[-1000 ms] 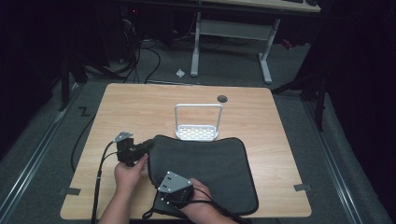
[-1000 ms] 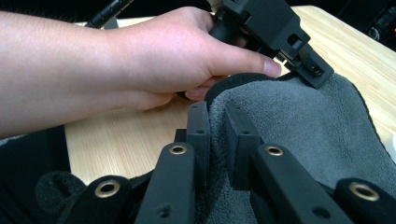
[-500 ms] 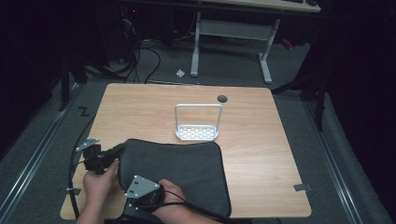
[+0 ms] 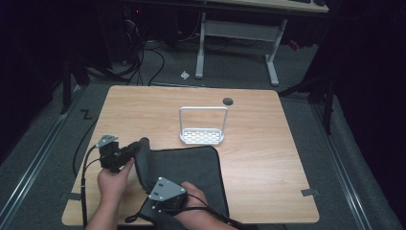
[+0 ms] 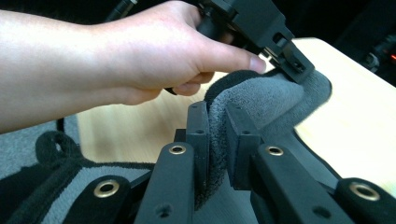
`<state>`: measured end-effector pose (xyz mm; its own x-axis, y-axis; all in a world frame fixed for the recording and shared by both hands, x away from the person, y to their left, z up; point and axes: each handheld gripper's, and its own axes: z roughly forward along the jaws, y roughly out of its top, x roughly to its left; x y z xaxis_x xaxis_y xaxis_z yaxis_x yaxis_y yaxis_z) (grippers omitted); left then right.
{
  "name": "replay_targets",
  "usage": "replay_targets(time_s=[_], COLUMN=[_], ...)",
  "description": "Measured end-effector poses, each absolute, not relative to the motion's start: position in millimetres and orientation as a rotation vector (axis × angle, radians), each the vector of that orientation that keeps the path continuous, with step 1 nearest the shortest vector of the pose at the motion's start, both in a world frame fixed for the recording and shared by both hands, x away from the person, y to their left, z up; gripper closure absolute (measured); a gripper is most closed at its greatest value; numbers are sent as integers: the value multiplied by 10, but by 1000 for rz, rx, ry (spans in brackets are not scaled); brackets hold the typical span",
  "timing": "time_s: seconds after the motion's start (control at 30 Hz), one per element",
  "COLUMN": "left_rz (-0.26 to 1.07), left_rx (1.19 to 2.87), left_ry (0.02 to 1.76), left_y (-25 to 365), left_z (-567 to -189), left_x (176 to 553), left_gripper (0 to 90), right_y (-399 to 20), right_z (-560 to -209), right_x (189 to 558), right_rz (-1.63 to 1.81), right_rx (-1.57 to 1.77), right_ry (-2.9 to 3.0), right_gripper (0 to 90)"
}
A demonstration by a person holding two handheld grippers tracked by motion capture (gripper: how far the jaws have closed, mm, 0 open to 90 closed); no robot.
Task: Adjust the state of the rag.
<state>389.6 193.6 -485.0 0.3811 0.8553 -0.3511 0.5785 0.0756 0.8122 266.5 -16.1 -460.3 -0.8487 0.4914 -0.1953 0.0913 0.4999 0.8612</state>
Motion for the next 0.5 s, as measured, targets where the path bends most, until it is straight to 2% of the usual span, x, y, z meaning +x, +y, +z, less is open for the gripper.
replay_targets(time_s=[0.5], left_rz=[296], left_rx=[1692], left_ry=[1254], left_y=[1047], left_z=[-4862], left_x=[4081], left_gripper=[817], right_y=[-1268], right_z=[-4820], right_x=[2686], right_rz=[1224], right_rx=[738], right_ry=[2263], right_gripper=[812])
